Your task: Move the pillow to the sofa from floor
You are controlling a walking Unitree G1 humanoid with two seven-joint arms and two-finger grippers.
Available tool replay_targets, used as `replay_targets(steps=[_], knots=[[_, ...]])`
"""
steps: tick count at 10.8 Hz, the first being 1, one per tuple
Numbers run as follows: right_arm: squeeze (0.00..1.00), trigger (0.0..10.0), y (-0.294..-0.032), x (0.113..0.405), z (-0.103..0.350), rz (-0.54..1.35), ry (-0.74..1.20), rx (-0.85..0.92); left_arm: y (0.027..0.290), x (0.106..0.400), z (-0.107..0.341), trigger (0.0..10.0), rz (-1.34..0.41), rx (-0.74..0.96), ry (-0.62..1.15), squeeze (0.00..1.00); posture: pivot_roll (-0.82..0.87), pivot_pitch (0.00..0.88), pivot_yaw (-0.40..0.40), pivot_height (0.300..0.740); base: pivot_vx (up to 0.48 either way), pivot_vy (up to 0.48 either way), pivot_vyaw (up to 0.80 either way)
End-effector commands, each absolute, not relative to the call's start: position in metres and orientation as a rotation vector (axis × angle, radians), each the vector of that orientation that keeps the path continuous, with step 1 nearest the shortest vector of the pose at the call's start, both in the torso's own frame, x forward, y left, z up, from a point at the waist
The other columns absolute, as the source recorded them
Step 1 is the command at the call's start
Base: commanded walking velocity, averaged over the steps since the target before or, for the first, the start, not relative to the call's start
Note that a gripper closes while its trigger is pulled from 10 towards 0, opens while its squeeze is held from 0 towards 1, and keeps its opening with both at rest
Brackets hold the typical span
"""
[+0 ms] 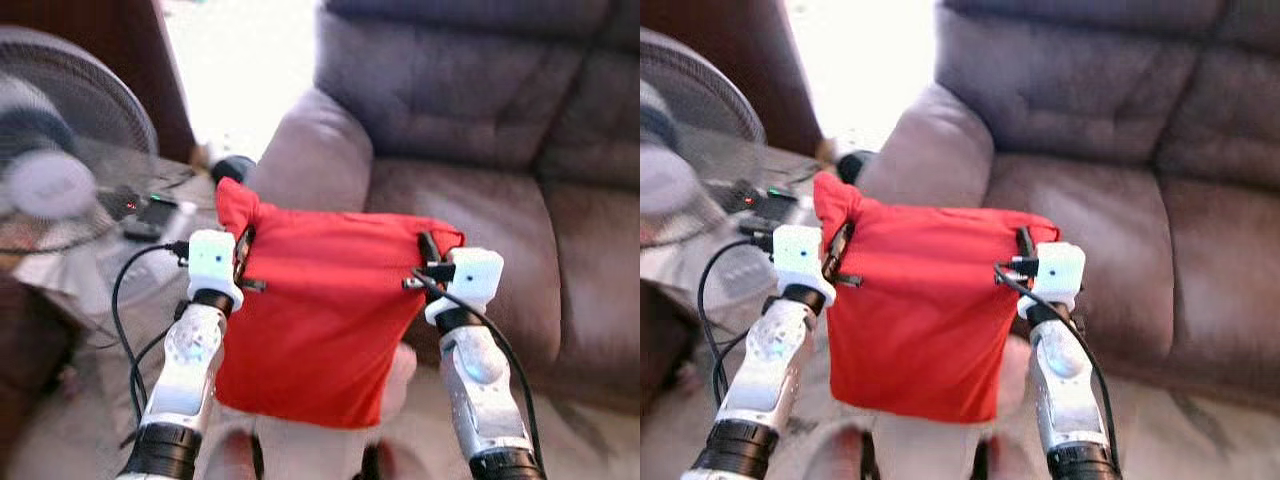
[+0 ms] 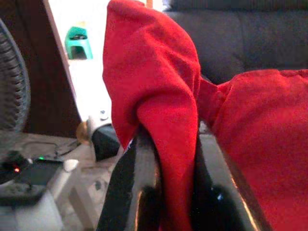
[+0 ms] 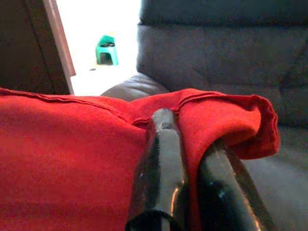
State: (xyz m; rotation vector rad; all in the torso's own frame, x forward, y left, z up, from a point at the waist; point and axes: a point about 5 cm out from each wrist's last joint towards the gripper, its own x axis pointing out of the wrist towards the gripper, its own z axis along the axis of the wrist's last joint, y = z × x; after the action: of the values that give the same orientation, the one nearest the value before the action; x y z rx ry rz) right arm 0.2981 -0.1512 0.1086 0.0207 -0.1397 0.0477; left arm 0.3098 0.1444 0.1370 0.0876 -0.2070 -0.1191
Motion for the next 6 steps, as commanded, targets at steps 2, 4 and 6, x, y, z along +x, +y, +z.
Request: replay_targets(steps=[2,4,6], knots=[[0.00,10.0,-0.1718,0.3001,0.1214,-0.051,-0.198,0.032,0.1622,0.3111,0.1581,10.0,-0.027,0.088,-0.297,0.00,0.09,0.085,-0.061,0.740,0.000,0.000,0.00],[0.00,10.0,-0.1729,0.3003,0.1215,-0.053,-0.197,0.034,0.1601,0.3115,0.1585,10.0,-0.031,0.082,-0.300,0.00,0.08,0.085,-0.061,0.740,0.000,0.000,0.00],[0.00,10.0,-0.1736,0.3006,0.1222,-0.052,-0.200,0.034,0.1595,0.3117,0.1588,10.0,-0.030,0.076,-0.301,0.00,0.09,0.085,-0.062,0.740,0.000,0.000,0.00]])
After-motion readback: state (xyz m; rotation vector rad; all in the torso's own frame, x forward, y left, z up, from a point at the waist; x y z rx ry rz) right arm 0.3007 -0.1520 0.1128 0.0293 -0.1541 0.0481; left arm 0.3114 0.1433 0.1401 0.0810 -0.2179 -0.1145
